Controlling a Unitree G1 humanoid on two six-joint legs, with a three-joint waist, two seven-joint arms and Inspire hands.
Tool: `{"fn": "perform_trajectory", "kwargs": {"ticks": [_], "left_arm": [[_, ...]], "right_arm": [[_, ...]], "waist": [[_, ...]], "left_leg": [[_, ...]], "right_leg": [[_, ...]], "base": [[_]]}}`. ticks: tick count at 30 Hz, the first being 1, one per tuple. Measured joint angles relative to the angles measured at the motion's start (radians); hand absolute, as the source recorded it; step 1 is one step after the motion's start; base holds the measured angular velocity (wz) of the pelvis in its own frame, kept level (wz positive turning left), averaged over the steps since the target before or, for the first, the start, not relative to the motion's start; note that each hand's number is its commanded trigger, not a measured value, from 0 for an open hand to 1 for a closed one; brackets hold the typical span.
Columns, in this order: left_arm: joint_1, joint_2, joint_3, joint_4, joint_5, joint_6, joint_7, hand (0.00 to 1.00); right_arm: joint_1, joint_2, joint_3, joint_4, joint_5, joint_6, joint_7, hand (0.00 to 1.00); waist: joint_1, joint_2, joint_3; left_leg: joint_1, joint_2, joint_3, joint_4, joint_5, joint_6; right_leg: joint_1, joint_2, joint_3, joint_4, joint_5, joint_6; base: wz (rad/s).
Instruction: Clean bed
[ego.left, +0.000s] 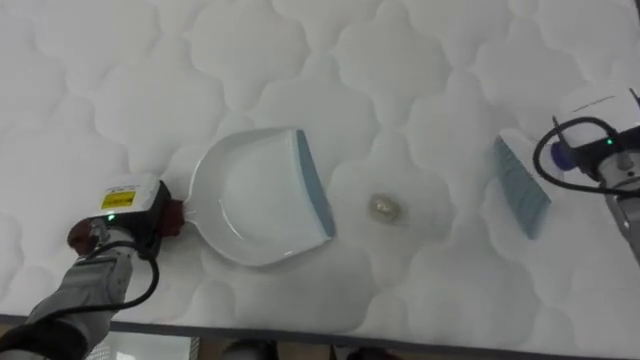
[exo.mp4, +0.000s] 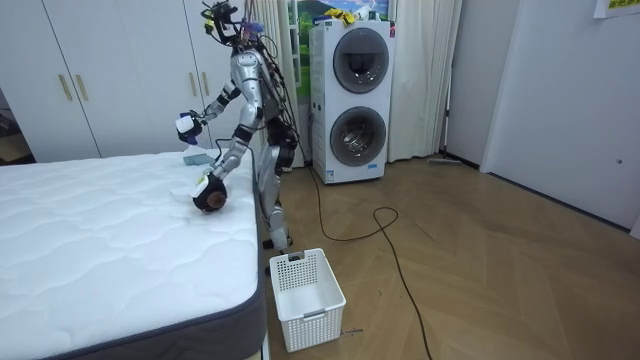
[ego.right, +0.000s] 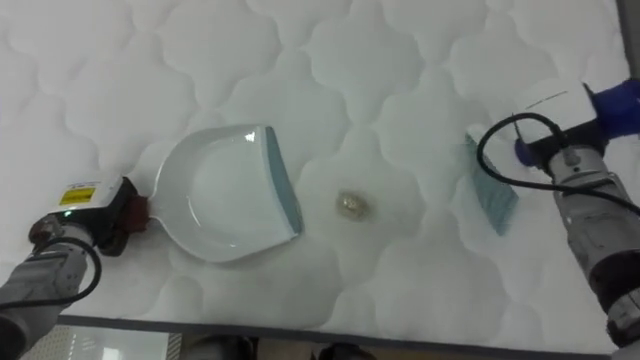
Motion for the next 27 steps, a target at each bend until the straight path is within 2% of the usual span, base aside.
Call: {"fn": "perform_trajectory", "kwargs": {"ticks": [8, 16, 20, 24, 27], "left_arm": [[0.002, 0.005, -0.008, -0.005, 0.0, -0.008, -0.005, 1.0], [-0.001, 0.004, -0.008, -0.008, 0.0, -0.006, -0.032, 1.0], [0.008, 0.003, -0.028, -0.013, 0.0, -0.001, -0.045, 1.0], [0.017, -0.02, -0.043, -0.015, 0.001, 0.009, -0.056, 1.0], [0.023, -0.025, -0.049, -0.015, 0.001, 0.014, -0.067, 1.0]], "right_arm": [[0.013, 0.018, 0.02, -0.076, 0.009, -0.033, 0.077, 1.0], [0.042, 0.033, 0.018, -0.142, 0.103, -0.041, 0.165, 1.0], [0.074, 0.058, 0.016, -0.148, 0.212, -0.03, 0.204, 1.0], [0.102, 0.098, -0.016, -0.144, 0.299, -0.03, 0.229, 1.0], [0.112, 0.128, -0.052, -0.148, 0.325, -0.03, 0.241, 1.0]], "waist": [[0.001, 0.0, -0.0006], [-0.004, 0.002, -0.0026], [-0.006, 0.011, -0.011], [-0.003, 0.031, -0.0189], [-0.007, 0.045, -0.0205]], "left_leg": [[0.0, -0.001, -0.014, 0.0, -0.001, -0.001], [0.001, 0.0, -0.015, 0.009, -0.001, -0.001], [0.005, -0.001, -0.03, 0.012, -0.001, -0.001], [0.008, 0.0, -0.033, 0.015, -0.004, -0.002], [0.013, 0.001, -0.027, 0.015, -0.005, -0.002]], "right_leg": [[0.005, -0.001, -0.011, -0.002, 0.0, 0.0], [0.012, -0.001, -0.012, 0.0, 0.0, -0.001], [0.029, -0.002, -0.032, -0.012, 0.0, -0.001], [0.037, -0.001, -0.038, -0.016, 0.001, 0.0], [0.037, -0.001, -0.036, -0.009, 0.001, 0.0]], "base": [[0.04], [0.0], [0.1], [0.03], [-0.04]]}}
